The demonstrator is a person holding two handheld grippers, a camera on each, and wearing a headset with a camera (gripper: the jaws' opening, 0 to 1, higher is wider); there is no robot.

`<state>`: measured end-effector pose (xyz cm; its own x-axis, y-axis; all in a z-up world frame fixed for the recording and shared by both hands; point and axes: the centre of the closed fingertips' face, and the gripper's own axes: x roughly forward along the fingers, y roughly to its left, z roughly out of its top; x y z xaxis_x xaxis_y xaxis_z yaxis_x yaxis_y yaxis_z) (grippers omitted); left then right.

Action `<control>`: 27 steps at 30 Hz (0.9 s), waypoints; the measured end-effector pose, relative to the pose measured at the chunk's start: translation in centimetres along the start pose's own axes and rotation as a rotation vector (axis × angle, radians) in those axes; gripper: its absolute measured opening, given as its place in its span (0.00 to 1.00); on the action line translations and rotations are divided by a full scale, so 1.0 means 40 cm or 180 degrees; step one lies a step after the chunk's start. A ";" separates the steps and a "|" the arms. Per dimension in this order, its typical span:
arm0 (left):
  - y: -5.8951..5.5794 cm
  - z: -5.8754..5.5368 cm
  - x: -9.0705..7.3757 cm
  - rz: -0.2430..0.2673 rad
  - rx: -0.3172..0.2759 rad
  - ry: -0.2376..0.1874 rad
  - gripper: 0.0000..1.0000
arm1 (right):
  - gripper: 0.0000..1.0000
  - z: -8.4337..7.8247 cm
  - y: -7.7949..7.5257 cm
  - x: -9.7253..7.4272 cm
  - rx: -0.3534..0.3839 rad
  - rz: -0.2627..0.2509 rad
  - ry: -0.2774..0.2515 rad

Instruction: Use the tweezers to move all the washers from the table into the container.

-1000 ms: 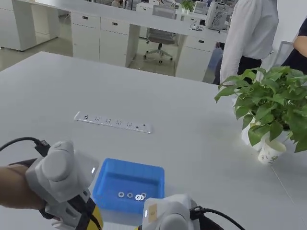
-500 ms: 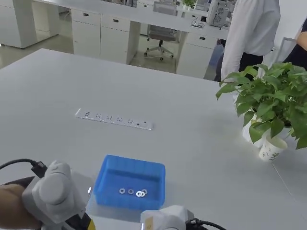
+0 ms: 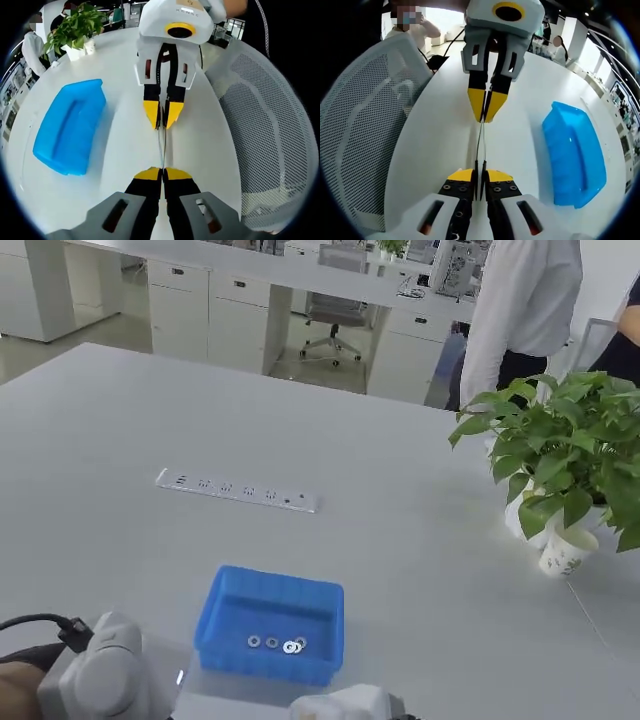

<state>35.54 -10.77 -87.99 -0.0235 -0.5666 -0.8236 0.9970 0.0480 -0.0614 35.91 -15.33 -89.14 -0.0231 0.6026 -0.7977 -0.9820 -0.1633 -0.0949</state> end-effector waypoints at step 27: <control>-0.024 0.003 0.021 -0.0007 -0.0035 -0.0017 0.05 | 0.13 -0.004 0.024 -0.003 0.0058 0.0088 0.0092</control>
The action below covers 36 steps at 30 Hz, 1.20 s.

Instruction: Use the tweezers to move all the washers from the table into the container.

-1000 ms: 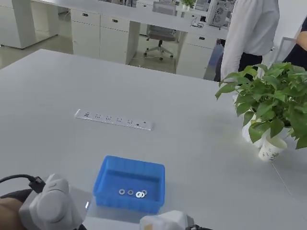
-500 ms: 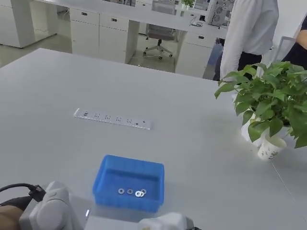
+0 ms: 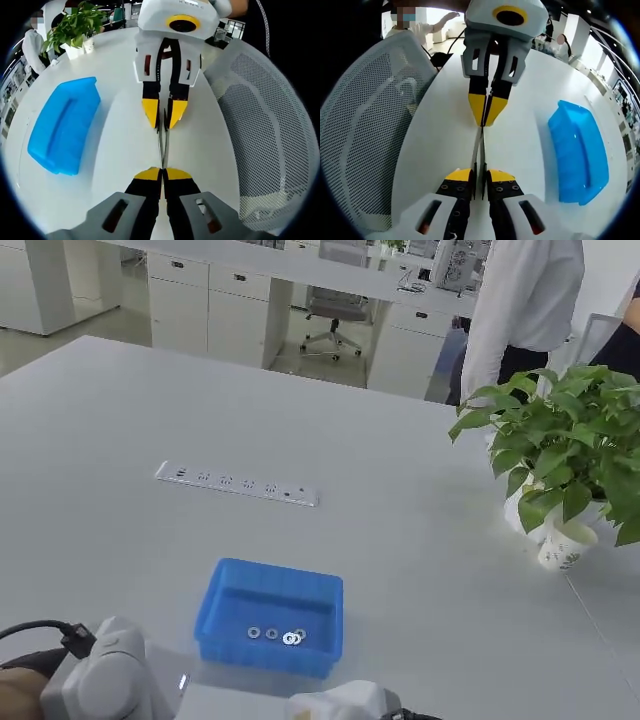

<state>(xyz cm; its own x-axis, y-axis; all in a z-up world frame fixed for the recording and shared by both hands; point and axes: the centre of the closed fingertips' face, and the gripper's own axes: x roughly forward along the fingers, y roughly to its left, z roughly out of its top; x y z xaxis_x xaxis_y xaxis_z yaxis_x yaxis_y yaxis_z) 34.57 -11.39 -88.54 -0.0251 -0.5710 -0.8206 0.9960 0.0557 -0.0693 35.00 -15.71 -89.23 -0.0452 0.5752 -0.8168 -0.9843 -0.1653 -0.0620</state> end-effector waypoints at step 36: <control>0.056 0.037 -0.179 0.0693 -0.0560 -0.0750 0.53 | 0.55 -0.034 -0.122 -0.232 0.0977 -0.0850 -0.0516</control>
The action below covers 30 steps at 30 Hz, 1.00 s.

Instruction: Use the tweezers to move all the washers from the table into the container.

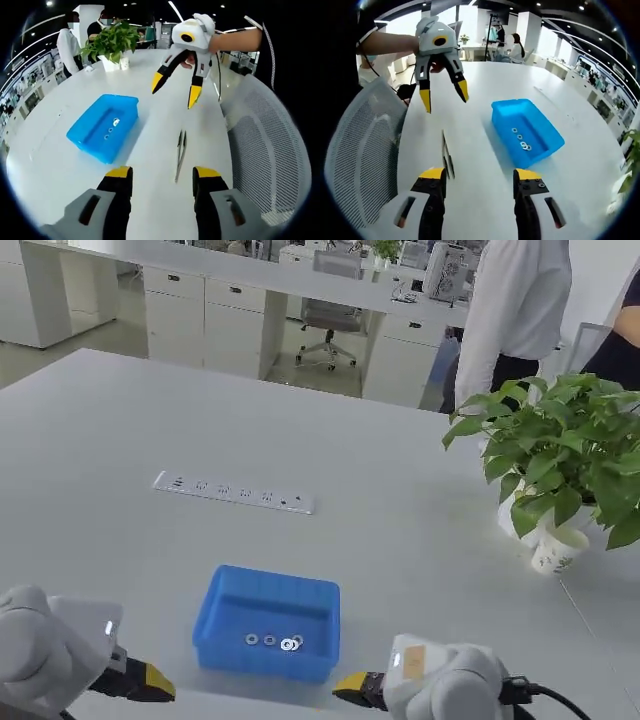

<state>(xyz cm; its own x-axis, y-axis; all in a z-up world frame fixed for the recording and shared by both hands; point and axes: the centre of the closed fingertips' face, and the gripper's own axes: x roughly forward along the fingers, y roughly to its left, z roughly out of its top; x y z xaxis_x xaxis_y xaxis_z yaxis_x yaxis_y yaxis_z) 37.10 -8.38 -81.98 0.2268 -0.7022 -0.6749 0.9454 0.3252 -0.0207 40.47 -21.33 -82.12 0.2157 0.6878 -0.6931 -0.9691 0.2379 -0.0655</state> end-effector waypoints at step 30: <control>0.009 0.039 -0.131 0.0991 -0.0494 -0.0841 0.99 | 1.00 -0.052 -0.010 -0.177 0.0637 -0.0813 -0.0730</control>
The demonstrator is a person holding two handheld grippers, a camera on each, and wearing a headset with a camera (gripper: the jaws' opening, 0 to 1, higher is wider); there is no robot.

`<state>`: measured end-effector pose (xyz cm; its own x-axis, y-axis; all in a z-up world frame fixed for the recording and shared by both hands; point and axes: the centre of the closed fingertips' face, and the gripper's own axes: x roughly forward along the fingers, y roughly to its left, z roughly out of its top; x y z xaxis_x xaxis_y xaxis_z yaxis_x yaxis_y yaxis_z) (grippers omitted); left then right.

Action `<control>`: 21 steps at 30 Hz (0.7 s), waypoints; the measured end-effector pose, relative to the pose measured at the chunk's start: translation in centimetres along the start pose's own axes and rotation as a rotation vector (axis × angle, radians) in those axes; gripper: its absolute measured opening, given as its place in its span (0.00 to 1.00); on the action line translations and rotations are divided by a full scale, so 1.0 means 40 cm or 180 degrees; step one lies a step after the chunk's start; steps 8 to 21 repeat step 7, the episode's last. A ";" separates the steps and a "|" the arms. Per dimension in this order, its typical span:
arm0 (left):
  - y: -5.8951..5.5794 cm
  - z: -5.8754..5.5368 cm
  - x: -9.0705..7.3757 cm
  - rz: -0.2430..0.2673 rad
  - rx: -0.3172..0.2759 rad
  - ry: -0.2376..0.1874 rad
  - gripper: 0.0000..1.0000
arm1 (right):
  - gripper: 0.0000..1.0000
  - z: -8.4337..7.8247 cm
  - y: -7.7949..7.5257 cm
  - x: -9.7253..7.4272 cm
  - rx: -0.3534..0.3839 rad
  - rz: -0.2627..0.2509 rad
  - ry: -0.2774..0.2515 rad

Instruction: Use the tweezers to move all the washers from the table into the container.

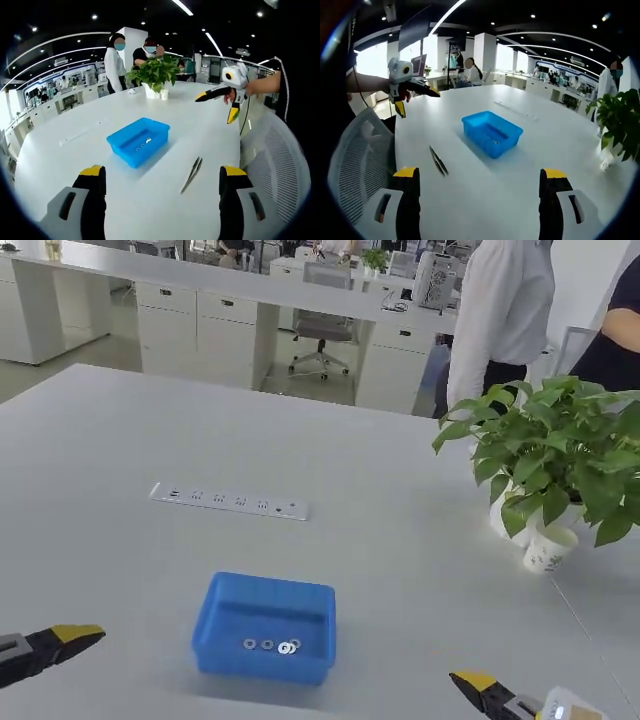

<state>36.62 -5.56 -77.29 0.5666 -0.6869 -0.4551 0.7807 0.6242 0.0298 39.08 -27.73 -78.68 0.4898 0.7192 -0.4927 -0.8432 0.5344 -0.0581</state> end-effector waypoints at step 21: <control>-0.004 0.009 0.006 0.0007 0.0037 0.0001 0.99 | 1.00 -0.007 -0.008 -0.009 -0.0018 -0.0084 -0.0020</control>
